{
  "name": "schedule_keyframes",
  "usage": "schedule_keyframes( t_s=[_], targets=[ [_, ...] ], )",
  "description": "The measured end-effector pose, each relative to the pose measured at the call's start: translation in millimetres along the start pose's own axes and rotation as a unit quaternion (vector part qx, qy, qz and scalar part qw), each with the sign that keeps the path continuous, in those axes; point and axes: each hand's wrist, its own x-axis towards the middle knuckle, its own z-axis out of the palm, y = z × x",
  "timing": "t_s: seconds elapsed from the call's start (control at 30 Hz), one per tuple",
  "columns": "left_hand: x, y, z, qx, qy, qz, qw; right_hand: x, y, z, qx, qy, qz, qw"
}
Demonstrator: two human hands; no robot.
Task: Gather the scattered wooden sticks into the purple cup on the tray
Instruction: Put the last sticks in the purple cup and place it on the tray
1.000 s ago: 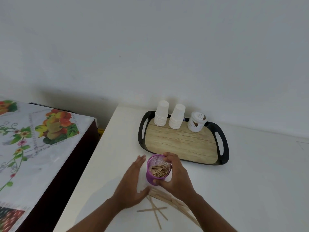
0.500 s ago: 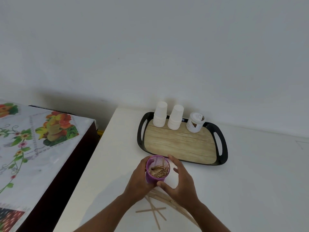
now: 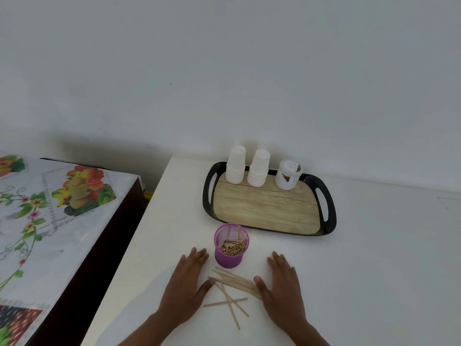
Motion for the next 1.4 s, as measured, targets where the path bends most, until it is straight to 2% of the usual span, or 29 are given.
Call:
schedule_keyframes(
  t_s=[0.07,0.13,0.23,0.33,0.4,0.47,0.53,0.63,0.77,0.97,1.17,1.27,1.4],
  targets=[
    [-13.6,-4.3,3.1,0.062,-0.012,0.033,0.997,-15.0,2.4,7.6,-0.049,-0.033,-0.058,0.997],
    [-20.8,-0.8,5.1,0.078,-0.016,0.047,0.996,-23.6,-4.2,11.0,-0.053,-0.040,-0.106,0.992],
    [-26.6,10.3,9.5,0.083,-0.034,0.063,0.994,-25.2,-17.7,9.3,-0.019,-0.081,-0.146,0.986],
    [-34.4,20.8,14.6,0.082,-0.053,0.095,0.991,-23.1,-24.0,5.3,0.046,-0.091,-0.189,0.977],
    [-40.1,24.4,15.3,0.079,-0.062,0.118,0.988,-23.6,-21.7,-1.0,0.085,-0.042,-0.164,0.982],
    [-42.6,21.8,11.6,0.053,-0.053,0.117,0.990,-24.6,-13.6,-10.5,0.108,0.030,-0.091,0.990],
    [-44.2,14.4,5.7,0.046,-0.039,0.103,0.993,-31.9,2.1,-17.8,0.069,0.061,-0.031,0.995],
    [-48.0,4.4,0.1,0.094,-0.039,0.090,0.991,-58.5,29.1,-14.9,-0.031,0.025,-0.011,0.999],
    [-47.0,12.4,10.5,0.132,-0.052,0.093,0.986,-85.5,25.7,-3.2,-0.128,-0.031,-0.050,0.990],
    [-41.6,38.0,31.0,0.129,-0.089,0.120,0.980,-61.5,-15.1,5.7,-0.119,-0.066,-0.085,0.987],
    [-44.7,39.8,10.7,0.017,-0.072,0.119,0.990,-52.3,-26.9,-4.9,-0.009,-0.062,-0.085,0.994],
    [-40.2,37.6,2.5,0.007,-0.110,0.133,0.985,-54.1,-36.4,-8.2,-0.067,-0.118,-0.106,0.985],
    [-23.7,32.1,2.0,0.014,-0.132,0.106,0.985,-46.1,-37.9,-10.3,-0.081,-0.106,-0.104,0.986]
  ],
)
